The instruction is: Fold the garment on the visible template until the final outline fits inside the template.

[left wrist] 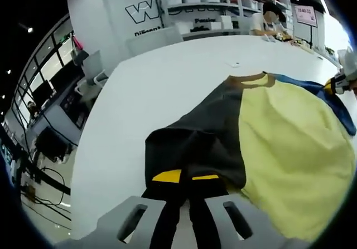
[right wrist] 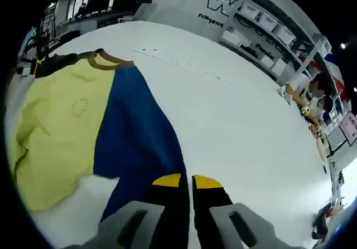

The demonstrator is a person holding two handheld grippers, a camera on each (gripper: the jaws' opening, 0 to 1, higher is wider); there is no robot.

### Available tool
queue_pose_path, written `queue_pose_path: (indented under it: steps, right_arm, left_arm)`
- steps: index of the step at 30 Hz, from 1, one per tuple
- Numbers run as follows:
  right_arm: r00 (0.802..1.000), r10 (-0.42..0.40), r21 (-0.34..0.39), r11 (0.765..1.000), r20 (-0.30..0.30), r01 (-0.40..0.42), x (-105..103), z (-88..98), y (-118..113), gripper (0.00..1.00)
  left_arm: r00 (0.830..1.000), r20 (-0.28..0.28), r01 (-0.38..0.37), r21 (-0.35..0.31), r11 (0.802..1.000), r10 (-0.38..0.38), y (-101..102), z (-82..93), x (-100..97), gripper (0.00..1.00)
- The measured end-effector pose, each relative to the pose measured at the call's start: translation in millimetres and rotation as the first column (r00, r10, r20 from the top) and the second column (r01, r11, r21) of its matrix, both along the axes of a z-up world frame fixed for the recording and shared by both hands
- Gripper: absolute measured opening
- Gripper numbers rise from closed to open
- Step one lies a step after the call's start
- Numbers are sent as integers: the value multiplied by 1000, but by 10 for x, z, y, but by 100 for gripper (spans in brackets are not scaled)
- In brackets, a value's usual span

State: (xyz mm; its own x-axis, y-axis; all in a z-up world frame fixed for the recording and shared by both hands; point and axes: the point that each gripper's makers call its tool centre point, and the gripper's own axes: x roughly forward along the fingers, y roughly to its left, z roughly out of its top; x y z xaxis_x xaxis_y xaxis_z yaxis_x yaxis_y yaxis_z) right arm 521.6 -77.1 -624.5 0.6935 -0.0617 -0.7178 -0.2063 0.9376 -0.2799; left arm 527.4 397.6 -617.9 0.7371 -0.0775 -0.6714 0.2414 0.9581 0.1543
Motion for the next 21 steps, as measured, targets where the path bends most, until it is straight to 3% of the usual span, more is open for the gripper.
queue_pose_path:
  steps: [2,5,7,9,10,11,12,13,15,18,21]
  right_arm:
    - [1000,-6,10,1000,5,6,-28,47,-2,18]
    - [998,-44,151,988,47,37,-44,148,113,25]
    - [997,-60,198,979,56,47,-75,192,160,28]
    - [994,-85,309,949,76,57,-99,249,286,31]
    - [992,-102,371,926,69,69,-117,267,347,35]
    - [990,-134,457,884,53,95,-145,297,430,40]
    - [989,-139,490,866,48,98,-165,315,477,46]
    - [990,-133,508,857,51,89,-197,341,537,53]
    - [994,-96,495,867,60,54,-267,365,629,58]
    - [998,-45,498,867,53,13,-403,371,808,56]
    - [999,-4,501,865,37,-15,-570,342,981,57]
  left_arm:
    - [1000,5,-2,-9,1000,2,-5,15,-43,13]
    - [1000,9,6,-30,1000,-6,-30,57,-99,23]
    - [1000,9,11,-47,999,-10,-61,93,-143,28]
    - [1000,6,12,-54,998,-11,-92,126,-189,33]
    - [1000,7,12,-58,998,-12,-106,138,-202,35]
    - [1000,9,12,-62,998,-12,-120,149,-215,36]
    - [1000,10,12,-74,997,-11,-150,176,-251,37]
    - [1000,13,8,-86,996,-7,-173,194,-276,38]
    - [1000,20,-20,-138,990,23,-232,237,-334,41]
    - [999,30,-29,-252,967,37,-390,307,-429,57]
    - [1000,-5,-30,-279,960,30,-470,308,-561,58]
